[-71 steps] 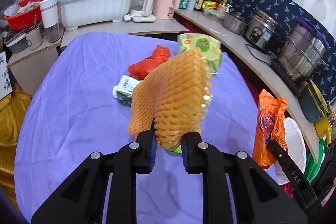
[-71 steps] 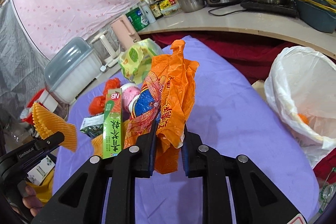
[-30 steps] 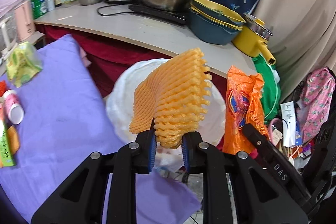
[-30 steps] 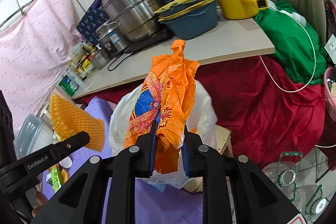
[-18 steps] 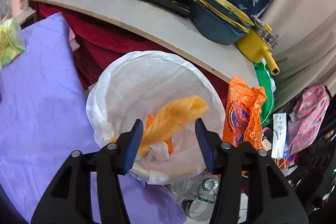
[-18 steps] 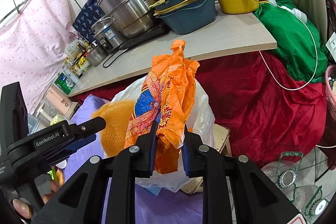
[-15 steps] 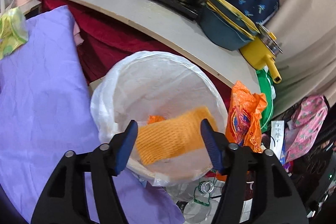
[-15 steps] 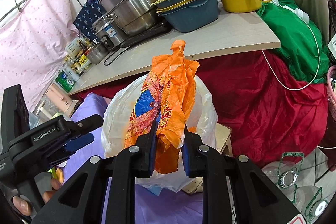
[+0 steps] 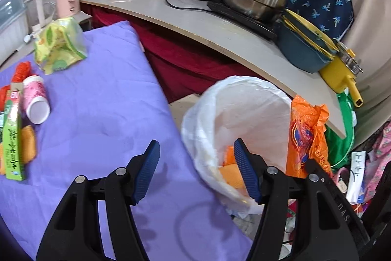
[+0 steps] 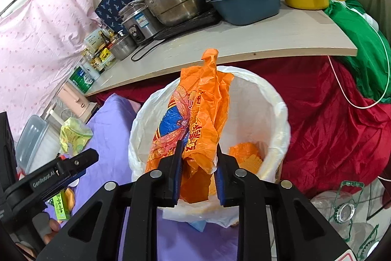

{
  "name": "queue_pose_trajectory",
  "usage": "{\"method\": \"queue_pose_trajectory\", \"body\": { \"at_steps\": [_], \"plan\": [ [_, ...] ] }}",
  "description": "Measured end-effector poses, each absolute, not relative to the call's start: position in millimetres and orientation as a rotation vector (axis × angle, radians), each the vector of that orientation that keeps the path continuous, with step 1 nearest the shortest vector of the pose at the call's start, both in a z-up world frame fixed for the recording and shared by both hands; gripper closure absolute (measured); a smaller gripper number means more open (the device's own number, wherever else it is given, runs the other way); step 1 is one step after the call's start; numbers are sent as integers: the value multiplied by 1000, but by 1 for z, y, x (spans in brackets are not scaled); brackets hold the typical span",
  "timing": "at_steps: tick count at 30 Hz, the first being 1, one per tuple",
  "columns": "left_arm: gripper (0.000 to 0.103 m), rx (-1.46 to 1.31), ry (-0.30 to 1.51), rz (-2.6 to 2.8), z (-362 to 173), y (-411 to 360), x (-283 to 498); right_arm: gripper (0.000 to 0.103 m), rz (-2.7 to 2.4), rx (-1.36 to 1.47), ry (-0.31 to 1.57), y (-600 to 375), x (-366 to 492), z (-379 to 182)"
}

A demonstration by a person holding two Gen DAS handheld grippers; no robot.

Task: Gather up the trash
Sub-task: 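Carry the foam net and orange bag over the bin and open both tools, then move both tools back over the remaining trash on the table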

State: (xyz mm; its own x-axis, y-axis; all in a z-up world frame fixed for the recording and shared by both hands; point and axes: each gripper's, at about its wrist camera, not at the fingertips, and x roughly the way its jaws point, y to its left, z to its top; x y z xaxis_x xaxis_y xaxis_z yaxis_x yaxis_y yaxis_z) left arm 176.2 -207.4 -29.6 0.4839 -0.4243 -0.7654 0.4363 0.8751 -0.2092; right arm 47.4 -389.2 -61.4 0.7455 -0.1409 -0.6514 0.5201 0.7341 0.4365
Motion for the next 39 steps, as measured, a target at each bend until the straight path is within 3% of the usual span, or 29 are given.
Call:
{"method": "queue_pose_trajectory", "body": {
  "at_steps": [8,25,28,39],
  "plan": [
    [43,74,895,-430,-31,-183,178,56,-398,630,622,-376,62,-56],
    [37,74,863,-305,-25,-116,172,51,-293,579,618,-316,77,-30],
    [27,64,854,-265,-24,-97,171,50,-266,559,625,-299,82,-26],
    [26,24,859,-141,-24,-28,178,50,-165,497,656,-244,105,-19]
  ]
}}
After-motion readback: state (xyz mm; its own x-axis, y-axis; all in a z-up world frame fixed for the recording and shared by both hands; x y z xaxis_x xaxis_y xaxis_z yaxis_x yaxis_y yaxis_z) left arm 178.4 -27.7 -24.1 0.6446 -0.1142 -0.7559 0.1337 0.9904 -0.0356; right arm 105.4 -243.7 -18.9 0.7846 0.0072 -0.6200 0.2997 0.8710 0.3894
